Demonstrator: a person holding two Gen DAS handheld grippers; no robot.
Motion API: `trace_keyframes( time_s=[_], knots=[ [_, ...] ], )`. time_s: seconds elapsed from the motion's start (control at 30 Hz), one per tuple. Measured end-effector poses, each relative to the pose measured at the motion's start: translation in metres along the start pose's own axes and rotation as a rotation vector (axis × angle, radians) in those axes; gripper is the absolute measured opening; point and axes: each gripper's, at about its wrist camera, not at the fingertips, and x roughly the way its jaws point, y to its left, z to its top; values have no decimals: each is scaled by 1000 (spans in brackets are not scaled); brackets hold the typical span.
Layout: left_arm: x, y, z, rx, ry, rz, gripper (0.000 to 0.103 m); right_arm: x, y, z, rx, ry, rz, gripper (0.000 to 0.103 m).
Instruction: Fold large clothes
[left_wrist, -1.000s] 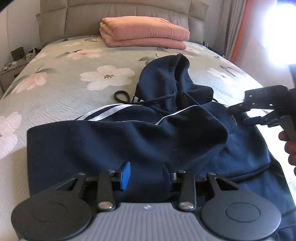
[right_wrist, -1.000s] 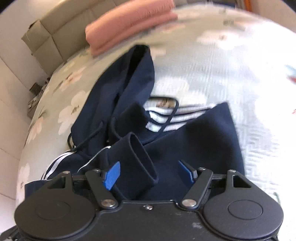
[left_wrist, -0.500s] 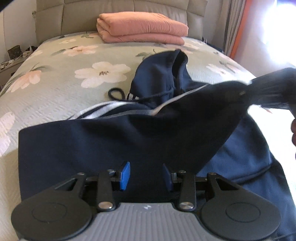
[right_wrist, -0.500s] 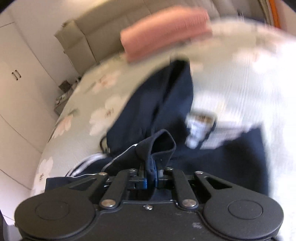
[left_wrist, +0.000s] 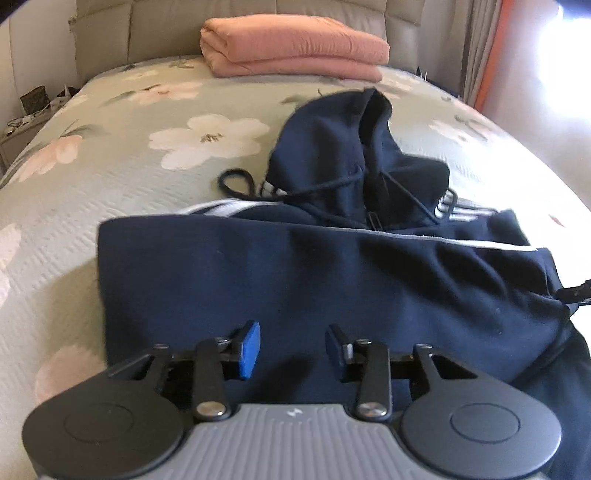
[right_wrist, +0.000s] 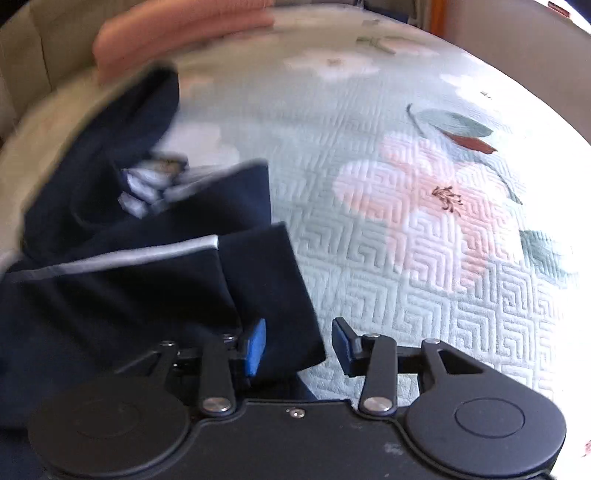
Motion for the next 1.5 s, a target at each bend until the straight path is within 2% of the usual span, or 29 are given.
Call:
trace_keyframes(
  time_s=[0.1,0.17,0.2,0.3,0.4,0.43,0.47,0.5,0.57,0.6,0.63,0.7,0.73,0.77,0.8,0.87,0.93,1.03,1.1,1.2,1.27,1.33,1.5],
  knots=[
    [-14,6,5,-11,-34,3,44,-33,2,6,-32,-124,14,52],
    [-17,3,10,-12,-50,-29,44,-40,25,11,-114,-164,55,52],
    [-16,-1,13,-1,-53,-47,44,-38,40,12,-171,-161,76,46],
    [2,-17,19,52,-27,-70,42,-13,86,7,-324,-133,176,14],
    [29,-16,14,29,27,-94,40,25,120,-1,-407,-84,272,12],
    [33,-12,11,29,28,-94,37,38,129,-5,-447,-62,244,12],
    [33,-8,8,40,11,-95,31,48,133,-9,-487,-66,194,11],
    [32,-2,6,41,8,-97,27,52,125,-13,-504,-102,179,8],
    [27,12,5,19,13,-85,20,50,102,-9,-484,-115,98,8],
    [25,20,3,6,15,-72,13,50,85,-5,-452,-117,44,3],
    [23,27,2,-10,18,-64,11,50,68,0,-405,-96,39,0],
    [14,35,0,-30,27,-47,11,42,40,7,-290,-46,73,0],
    [8,33,-1,-22,27,-27,11,35,39,6,-276,-44,46,0],
    [1,30,-4,-3,24,-13,17,24,42,4,-282,-58,22,1],
    [-7,26,-7,11,19,-10,23,11,50,-1,-299,-74,37,9],
    [-21,19,-17,12,14,-26,26,-7,65,-16,-325,-80,99,11],
    [-27,16,-29,-6,44,-44,27,-11,81,-34,-378,-70,125,16],
    [-27,18,-46,-12,76,-13,27,4,82,-50,-400,-20,72,15],
    [-30,24,-48,-32,99,5,23,18,64,-46,-339,38,88,10],
    [-42,36,-52,-47,119,36,21,6,49,-36,-303,59,105,6],
    [-54,39,-53,-48,114,30,21,-10,47,-30,-311,51,120,8],
    [-66,37,-51,-26,97,26,24,-23,50,-17,-328,18,130,23],
    [-67,19,-31,15,55,-13,29,-22,82,36,-336,-60,211,31]
  ],
)
